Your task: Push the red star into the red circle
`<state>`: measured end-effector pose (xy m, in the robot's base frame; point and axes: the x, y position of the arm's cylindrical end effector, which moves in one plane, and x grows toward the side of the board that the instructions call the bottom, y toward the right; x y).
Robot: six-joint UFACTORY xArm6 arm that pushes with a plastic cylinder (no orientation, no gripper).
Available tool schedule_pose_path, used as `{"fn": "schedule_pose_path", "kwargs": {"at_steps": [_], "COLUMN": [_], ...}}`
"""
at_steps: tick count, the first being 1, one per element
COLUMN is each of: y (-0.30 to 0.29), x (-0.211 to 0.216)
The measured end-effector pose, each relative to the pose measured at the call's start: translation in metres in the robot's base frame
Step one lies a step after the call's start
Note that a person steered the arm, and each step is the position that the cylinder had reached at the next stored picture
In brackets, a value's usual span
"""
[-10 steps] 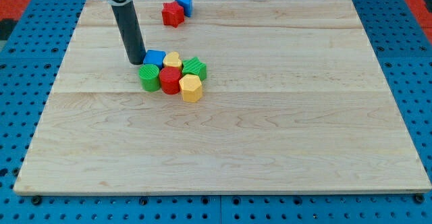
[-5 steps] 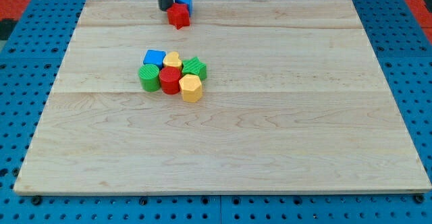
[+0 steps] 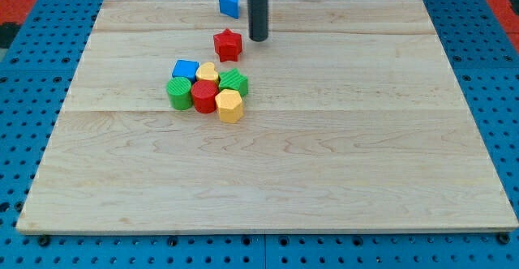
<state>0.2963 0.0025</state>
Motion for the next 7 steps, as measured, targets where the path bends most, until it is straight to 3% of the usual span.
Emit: {"fn": "schedule_pose_path", "kwargs": {"at_steps": [2,4,5,6,7], "y": [-0.136,-0.141,-0.174,-0.214,-0.206], "x": [0.022,-0.035,0.01,0.028,0.014]}}
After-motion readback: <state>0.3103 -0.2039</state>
